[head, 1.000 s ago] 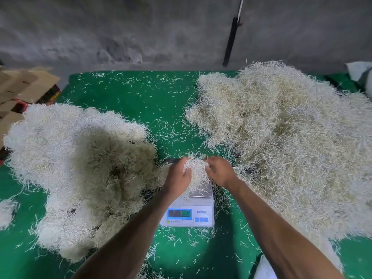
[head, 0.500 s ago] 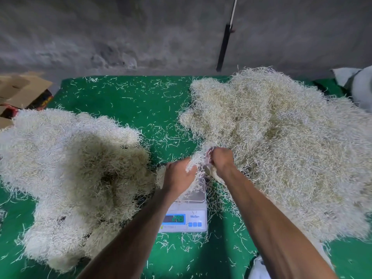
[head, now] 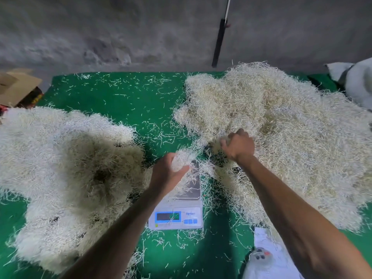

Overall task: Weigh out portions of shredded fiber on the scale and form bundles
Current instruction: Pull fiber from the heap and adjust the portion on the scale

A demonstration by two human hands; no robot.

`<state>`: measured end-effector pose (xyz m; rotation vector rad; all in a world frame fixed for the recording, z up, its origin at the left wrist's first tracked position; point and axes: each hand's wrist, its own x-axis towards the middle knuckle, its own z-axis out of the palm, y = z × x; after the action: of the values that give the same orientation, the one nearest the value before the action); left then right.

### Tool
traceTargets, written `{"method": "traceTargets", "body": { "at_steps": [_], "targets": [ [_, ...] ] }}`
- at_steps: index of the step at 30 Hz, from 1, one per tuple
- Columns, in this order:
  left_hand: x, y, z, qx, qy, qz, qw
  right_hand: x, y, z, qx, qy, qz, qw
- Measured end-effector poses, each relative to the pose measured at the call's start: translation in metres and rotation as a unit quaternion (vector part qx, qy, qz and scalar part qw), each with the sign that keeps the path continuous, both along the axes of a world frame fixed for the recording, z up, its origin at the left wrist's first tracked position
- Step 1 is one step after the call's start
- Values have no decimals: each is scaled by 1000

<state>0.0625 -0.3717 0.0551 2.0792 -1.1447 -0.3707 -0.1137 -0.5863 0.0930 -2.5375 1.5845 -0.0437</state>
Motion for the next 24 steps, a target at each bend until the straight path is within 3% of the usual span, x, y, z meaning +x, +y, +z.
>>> {"method": "traceTargets", "body": {
  "at_steps": [4, 7, 9, 11, 13, 16, 18, 21, 24],
  "targets": [
    [0, -2, 6, -3, -88, -60, 994, 4, 12, -1, -78, 55, 52, 994],
    [-4, 11, 9, -31, -93, -79, 992, -3, 39, -12, -121, -59, 51, 990],
    [-11, 30, 7, -57, -80, -80, 992, -12, 71, -26, -91, -177, 27, 980],
    [-19, 57, -1, -72, -60, -51, 994, -23, 115, -51, -57, -239, 13, 969],
    [-29, 85, -15, -75, -21, -7, 997, -37, 154, -86, -9, -248, -20, 969],
    [-47, 137, -43, -91, 37, 59, 993, -63, 214, -132, 82, -179, -48, 979],
    [-55, 171, -67, -34, 79, 93, 992, -74, 251, -153, 93, -105, -10, 990],
    [-66, 213, -102, 130, 117, 88, 981, -80, 293, -165, 103, -54, 31, 993],
    [-74, 240, -122, 216, 28, 15, 976, -81, 326, -171, 90, -51, 34, 994]
  ]
}}
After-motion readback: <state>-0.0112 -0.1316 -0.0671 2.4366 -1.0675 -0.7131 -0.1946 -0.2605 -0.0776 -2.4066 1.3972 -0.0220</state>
